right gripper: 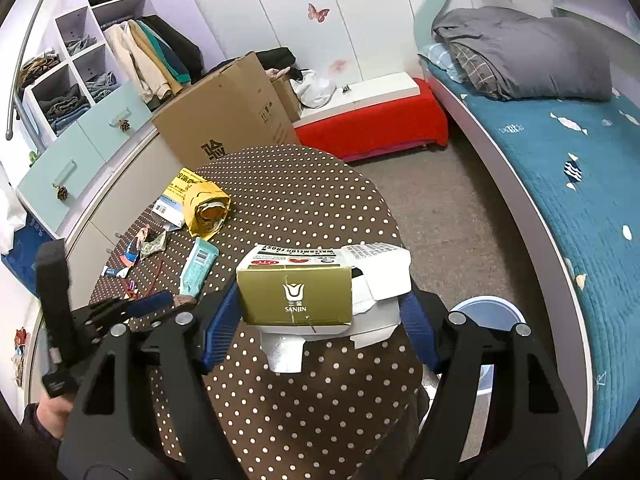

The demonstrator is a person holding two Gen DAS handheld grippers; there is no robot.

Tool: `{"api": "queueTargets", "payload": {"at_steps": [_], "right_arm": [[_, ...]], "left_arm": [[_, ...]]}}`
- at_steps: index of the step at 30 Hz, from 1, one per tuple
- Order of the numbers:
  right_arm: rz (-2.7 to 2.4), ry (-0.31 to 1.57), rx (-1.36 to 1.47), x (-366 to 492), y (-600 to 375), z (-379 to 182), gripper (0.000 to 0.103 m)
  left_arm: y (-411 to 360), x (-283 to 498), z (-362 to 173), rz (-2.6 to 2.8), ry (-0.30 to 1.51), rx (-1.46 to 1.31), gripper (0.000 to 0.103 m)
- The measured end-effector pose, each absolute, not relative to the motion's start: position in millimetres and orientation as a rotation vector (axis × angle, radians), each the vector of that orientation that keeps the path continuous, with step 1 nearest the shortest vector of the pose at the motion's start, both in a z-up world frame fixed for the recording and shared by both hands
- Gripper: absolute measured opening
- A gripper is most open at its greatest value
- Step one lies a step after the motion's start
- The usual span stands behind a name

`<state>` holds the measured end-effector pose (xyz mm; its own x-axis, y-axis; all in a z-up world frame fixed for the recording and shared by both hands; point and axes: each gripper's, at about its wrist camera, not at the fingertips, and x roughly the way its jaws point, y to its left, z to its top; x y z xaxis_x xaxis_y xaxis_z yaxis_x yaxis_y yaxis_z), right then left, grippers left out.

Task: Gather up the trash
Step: 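Carry the white-gold box and teal tube toward the wastebasket with both tools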

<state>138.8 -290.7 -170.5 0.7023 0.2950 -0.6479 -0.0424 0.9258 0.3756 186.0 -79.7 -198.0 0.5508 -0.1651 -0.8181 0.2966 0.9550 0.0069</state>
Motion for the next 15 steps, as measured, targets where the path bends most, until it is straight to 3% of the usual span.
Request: {"api": "queueTargets", "payload": {"at_steps": [1, 2, 3, 15], "right_arm": [[0.193, 0.772, 0.347, 138.7, -290.7, -170.7, 0.071], [0.193, 0.771, 0.348, 137.8, -292.1, -171.0, 0.071], [0.19, 0.768, 0.35, 137.4, -293.7, -170.7, 0.071], [0.031, 0.746, 0.453, 145.7, -392.5, -190.6, 0.071]], "left_arm": [[-81.2, 188.3, -198.1, -0.275, 0.942, 0.151, 0.044], [-81.6, 190.9, -197.2, -0.28, 0.939, 0.151, 0.024], [-82.8, 194.0, -196.3, -0.288, 0.939, 0.151, 0.021], [-145.0, 186.4, -149.8, -0.445, 0.852, 0.104, 0.02]]}}
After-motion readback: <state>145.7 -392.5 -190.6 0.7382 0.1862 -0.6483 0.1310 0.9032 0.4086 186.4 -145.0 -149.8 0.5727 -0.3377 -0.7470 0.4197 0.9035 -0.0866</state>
